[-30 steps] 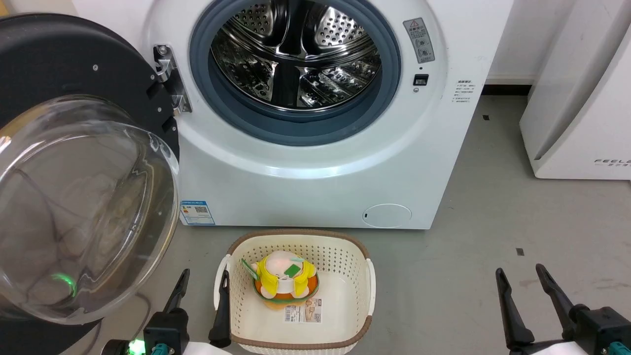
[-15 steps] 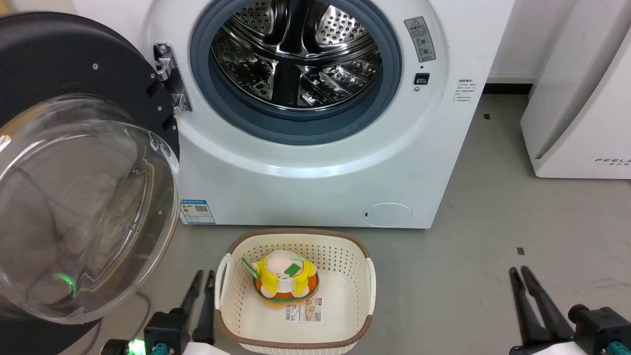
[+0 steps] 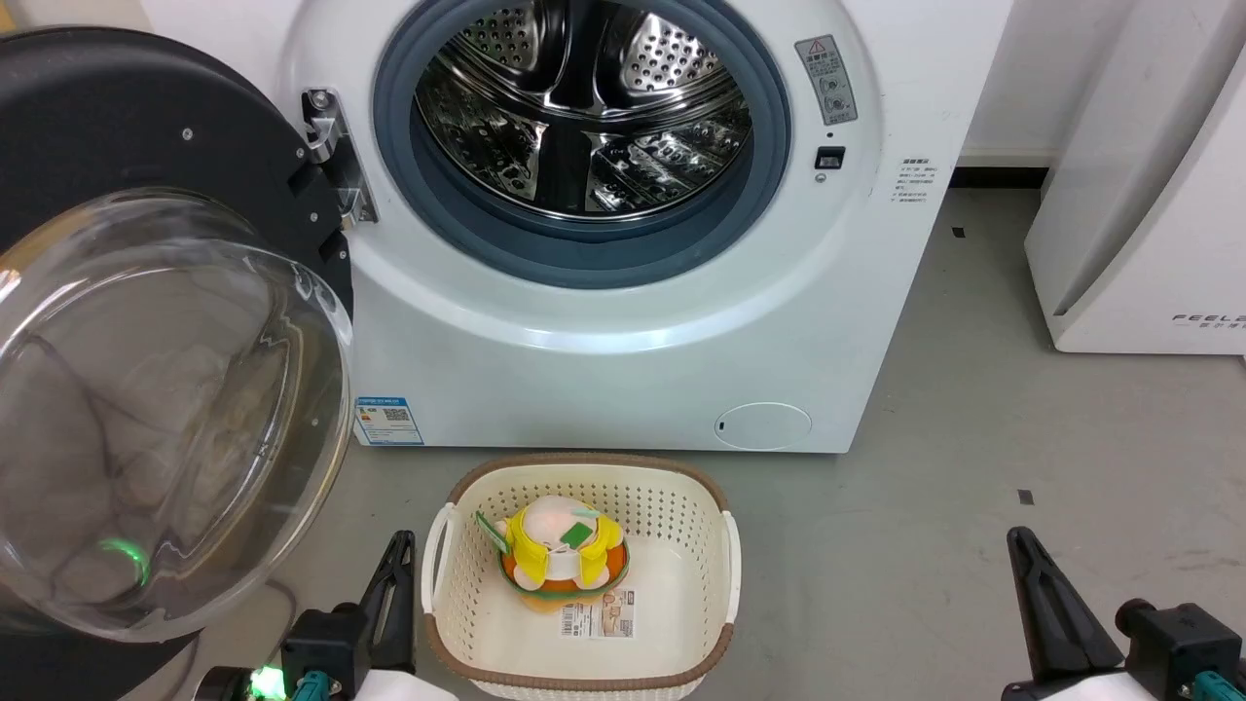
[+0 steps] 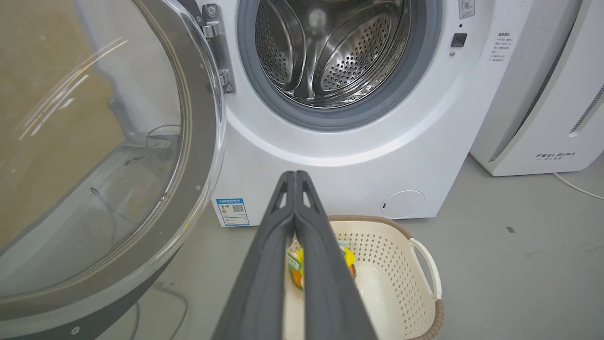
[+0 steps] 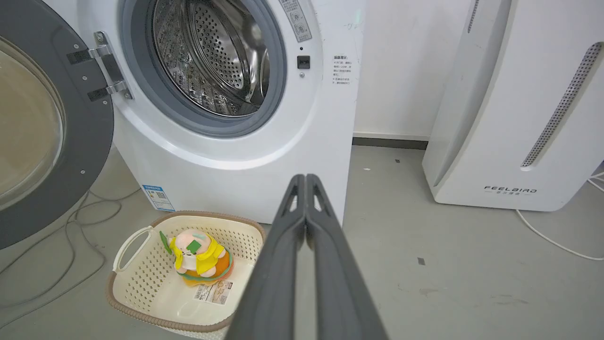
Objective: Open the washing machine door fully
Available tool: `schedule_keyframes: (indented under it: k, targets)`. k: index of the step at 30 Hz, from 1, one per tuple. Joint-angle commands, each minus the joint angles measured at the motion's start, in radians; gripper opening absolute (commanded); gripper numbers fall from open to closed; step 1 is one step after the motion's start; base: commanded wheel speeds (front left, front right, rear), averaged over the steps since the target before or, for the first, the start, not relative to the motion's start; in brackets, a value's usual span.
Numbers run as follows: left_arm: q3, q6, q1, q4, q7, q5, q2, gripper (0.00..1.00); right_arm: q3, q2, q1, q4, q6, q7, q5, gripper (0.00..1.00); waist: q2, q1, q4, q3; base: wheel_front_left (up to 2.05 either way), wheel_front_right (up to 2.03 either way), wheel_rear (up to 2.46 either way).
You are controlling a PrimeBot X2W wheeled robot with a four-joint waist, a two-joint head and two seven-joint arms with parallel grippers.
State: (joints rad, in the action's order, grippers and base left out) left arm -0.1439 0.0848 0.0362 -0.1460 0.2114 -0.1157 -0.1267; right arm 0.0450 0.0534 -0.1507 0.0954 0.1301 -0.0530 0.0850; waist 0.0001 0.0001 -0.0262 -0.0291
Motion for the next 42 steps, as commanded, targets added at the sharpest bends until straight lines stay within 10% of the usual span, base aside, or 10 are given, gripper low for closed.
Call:
schedule_keyframes:
  k: [1, 42]
  targets:
    - [0.006, -0.004, -0.005, 0.009, -0.006, 0.008, 0.004, 0.0, -0.002, 0.0, 0.017, -0.006, 0.0, 0.002, -0.009, 0.0, -0.0001, 0.0, 0.0, 0.0, 0.0, 0.0, 0.0]
    - [0.059, -0.035, -0.017, 0.061, -0.084, 0.049, 0.032, 0.0, -0.018, -0.001, 0.068, -0.04, 0.0, 0.021, -0.038, 0.0, -0.0001, 0.0, 0.01, 0.011, 0.0, 0.0, 0.0]
